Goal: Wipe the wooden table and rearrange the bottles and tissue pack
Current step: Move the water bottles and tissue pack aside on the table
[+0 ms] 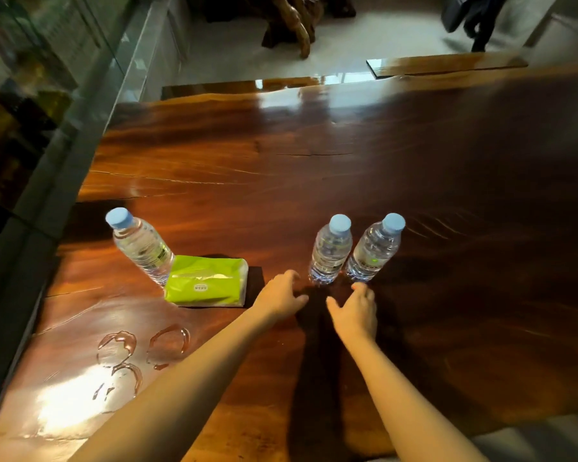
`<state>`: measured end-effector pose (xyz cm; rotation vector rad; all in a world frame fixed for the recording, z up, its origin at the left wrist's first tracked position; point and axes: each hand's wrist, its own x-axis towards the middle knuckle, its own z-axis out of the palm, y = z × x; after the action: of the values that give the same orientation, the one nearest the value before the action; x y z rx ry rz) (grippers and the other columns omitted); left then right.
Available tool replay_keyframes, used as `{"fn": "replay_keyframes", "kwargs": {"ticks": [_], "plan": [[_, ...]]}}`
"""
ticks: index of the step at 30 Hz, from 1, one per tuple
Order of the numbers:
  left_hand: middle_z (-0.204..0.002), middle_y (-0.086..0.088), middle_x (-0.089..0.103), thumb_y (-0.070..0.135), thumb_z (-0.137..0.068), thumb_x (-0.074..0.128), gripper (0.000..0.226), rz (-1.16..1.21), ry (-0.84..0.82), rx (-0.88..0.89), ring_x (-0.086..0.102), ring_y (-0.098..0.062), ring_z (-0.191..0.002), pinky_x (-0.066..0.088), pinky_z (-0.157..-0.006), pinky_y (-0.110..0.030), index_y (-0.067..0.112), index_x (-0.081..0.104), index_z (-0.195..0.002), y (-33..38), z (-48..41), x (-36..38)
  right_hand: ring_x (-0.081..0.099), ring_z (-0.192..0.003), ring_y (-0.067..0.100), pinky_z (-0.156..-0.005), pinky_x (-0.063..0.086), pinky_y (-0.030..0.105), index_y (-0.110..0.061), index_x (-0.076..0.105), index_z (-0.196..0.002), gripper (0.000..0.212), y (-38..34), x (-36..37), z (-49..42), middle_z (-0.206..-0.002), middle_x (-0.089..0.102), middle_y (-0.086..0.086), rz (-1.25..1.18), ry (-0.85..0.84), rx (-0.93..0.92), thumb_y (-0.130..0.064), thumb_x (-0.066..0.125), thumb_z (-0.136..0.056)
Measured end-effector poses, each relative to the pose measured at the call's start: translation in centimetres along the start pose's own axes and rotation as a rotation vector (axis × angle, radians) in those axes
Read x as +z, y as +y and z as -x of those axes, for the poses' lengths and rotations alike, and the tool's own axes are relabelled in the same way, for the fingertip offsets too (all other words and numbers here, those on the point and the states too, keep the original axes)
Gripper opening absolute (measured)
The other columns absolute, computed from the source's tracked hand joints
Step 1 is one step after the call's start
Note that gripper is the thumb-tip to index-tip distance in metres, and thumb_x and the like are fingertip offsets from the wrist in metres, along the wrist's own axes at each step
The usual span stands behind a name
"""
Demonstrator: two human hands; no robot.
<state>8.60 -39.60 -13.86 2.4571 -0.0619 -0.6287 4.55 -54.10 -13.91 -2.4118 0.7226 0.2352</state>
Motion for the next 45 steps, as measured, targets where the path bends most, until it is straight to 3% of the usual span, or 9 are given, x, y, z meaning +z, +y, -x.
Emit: {"fn": "replay_keyframes", "kwargs": {"ticks": [4, 9, 16, 19, 21, 25, 29, 35, 45], "plan": [[-0.128, -0.014, 0.06, 0.036, -0.087, 0.057, 0.051, -0.253, -0.152, 0.022, 0.055, -0.029, -0.119, 0.046, -0.095, -0.038, 0.011, 0.047, -0.13, -3.6, 3.9, -2.2, 0.038, -0.129, 0.031, -0.098, 0.04, 0.044, -0.015, 0.039, -0.132, 0.056, -3.5, 3.0, 3.9, -0.139, 0.044, 0.008, 0.118, -0.192, -0.04, -0.036, 0.061, -0.084], [-0.133, -0.013, 0.057, 0.038, -0.087, 0.056, 0.052, -0.305, -0.179, -0.023, 0.054, -0.03, -0.12, 0.047, -0.095, -0.041, 0.013, 0.045, -0.132, -9.1, 8.0, -6.2, 0.035, -0.131, 0.033, -0.103, 0.035, 0.047, -0.015, 0.04, -0.134, 0.058, -9.2, 6.2, 7.1, -0.14, 0.044, 0.009, 0.079, -0.383, -0.049, -0.036, 0.06, -0.084], [-0.127, -0.016, 0.059, 0.043, -0.085, 0.056, 0.063, -0.082, 0.224, -0.202, 0.057, -0.038, -0.114, 0.048, -0.09, -0.047, 0.016, 0.032, -0.136, -15.9, 9.7, -11.7, 0.011, -0.144, 0.031, -0.116, 0.019, 0.047, -0.014, 0.018, -0.146, 0.08, -15.1, 10.5, 10.0, -0.155, 0.019, 0.01, 0.245, -0.235, -0.48, -0.042, 0.061, -0.084], [-0.133, -0.021, 0.052, 0.048, -0.079, 0.063, 0.09, 0.122, 0.384, -0.327, 0.053, -0.041, -0.119, 0.047, -0.093, -0.05, 0.013, 0.014, -0.146, -17.8, 8.8, -13.2, -0.001, -0.147, 0.028, -0.118, 0.009, 0.047, -0.016, 0.006, -0.149, 0.089, -16.5, 11.9, 9.3, -0.159, 0.005, 0.007, 0.323, -0.232, -0.568, -0.04, 0.063, -0.084], [-0.142, -0.022, 0.043, 0.043, -0.075, 0.071, 0.106, 0.233, 0.435, -0.299, 0.046, -0.039, -0.127, 0.044, -0.098, -0.049, 0.011, 0.003, -0.149, -18.6, 7.7, -14.0, -0.005, -0.147, 0.03, -0.118, 0.004, 0.049, -0.019, 0.0, -0.15, 0.099, -17.1, 12.6, 8.2, -0.16, 0.001, 0.008, 0.38, -0.232, -0.599, -0.041, 0.067, -0.081], [-0.149, -0.011, 0.038, 0.031, -0.068, 0.08, 0.107, 0.424, 0.489, -0.125, 0.042, -0.028, -0.134, 0.04, -0.106, -0.047, 0.015, 0.013, -0.149, -19.9, 5.0, -15.3, -0.012, -0.146, 0.035, -0.116, -0.002, 0.055, -0.021, -0.006, -0.15, 0.116, -17.7, 13.3, 5.6, -0.16, -0.007, 0.011, 0.576, -0.297, -0.629, -0.049, 0.074, -0.071], [-0.142, -0.003, 0.047, 0.02, -0.064, 0.081, 0.096, 0.522, 0.507, -0.025, 0.049, -0.02, -0.129, 0.045, -0.104, -0.042, 0.018, 0.026, -0.143, -20.6, 3.0, -15.3, -0.004, -0.146, 0.037, -0.115, 0.001, 0.057, -0.026, -0.007, -0.149, 0.121, -18.1, 13.8, 3.5, -0.16, 0.001, 0.009, 0.663, -0.37, -0.641, -0.051, 0.077, -0.066], [-0.109, 0.008, 0.061, 0.021, -0.063, 0.08, 0.071, 0.613, 0.534, -0.009, 0.063, -0.018, -0.099, 0.045, -0.077, -0.027, 0.027, 0.04, -0.121, -21.4, 2.1, -14.2, 0.034, -0.132, 0.034, -0.112, 0.018, 0.058, -0.027, 0.011, -0.147, 0.105, -18.2, 14.2, 2.8, -0.143, 0.036, 0.008, 0.698, -0.338, -0.754, -0.053, 0.073, -0.067], [-0.099, 0.007, 0.064, 0.021, -0.061, 0.082, 0.065, 0.606, 0.561, -0.045, 0.062, -0.016, -0.085, 0.041, -0.062, -0.014, 0.025, 0.044, -0.114, -20.2, 3.6, -13.5, 0.035, -0.126, 0.029, -0.112, 0.018, 0.059, -0.03, 0.026, -0.14, 0.082, -16.4, 11.8, 3.9, -0.134, 0.039, 0.002, 0.53, -0.281, -0.744, -0.038, 0.072, -0.072]]}}
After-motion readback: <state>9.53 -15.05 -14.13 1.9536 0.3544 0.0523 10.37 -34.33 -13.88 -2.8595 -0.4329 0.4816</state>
